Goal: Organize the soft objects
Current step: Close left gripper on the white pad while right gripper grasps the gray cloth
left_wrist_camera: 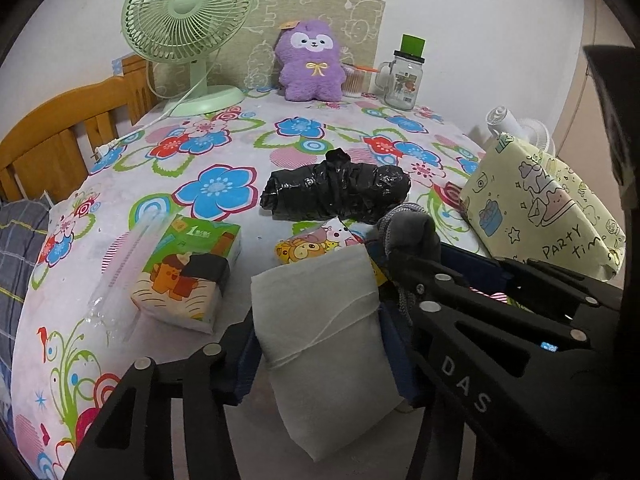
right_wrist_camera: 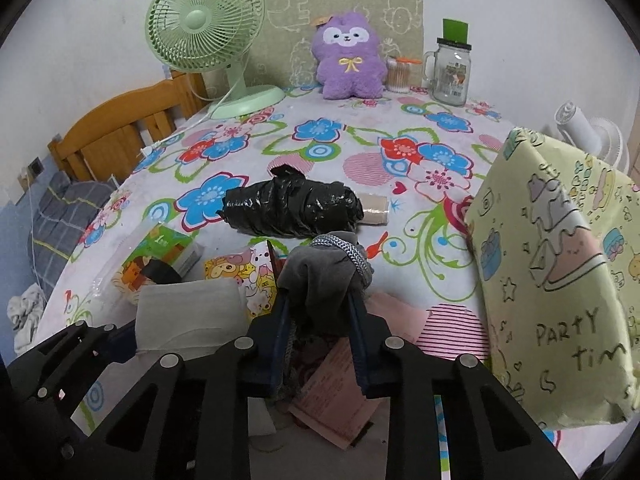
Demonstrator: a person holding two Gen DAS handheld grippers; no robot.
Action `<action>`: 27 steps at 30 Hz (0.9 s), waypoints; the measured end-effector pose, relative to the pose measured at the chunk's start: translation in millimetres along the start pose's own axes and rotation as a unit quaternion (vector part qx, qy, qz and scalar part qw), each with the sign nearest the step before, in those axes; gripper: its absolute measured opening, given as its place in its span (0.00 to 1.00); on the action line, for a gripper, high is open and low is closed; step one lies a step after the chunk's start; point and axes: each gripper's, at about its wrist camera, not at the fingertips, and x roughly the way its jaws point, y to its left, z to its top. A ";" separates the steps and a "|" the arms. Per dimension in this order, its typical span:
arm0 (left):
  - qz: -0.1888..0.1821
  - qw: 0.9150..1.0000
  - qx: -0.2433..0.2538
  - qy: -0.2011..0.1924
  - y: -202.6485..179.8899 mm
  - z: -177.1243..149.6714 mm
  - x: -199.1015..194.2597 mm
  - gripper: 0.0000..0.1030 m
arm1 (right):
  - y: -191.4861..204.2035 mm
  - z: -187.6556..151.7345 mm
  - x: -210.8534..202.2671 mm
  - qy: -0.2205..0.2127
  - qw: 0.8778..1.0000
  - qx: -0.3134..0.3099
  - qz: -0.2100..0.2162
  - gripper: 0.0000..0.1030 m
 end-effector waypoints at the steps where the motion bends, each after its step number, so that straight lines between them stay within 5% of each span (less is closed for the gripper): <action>1: 0.000 1.000 -0.001 0.000 0.0 0.0 -0.6 0.52 | 0.0 -0.4 -1.7 -0.003 1.000 -0.001 -0.001 0.29; 11: 0.005 1.000 0.002 -0.007 -4.9 -4.0 -12.1 0.40 | -5.4 -5.5 -24.9 -0.022 1.000 0.000 -0.016 0.29; 27: 0.013 0.999 0.016 -0.036 -16.9 -2.2 -43.9 0.39 | -8.7 -10.8 -63.3 -0.053 0.998 0.006 -0.020 0.29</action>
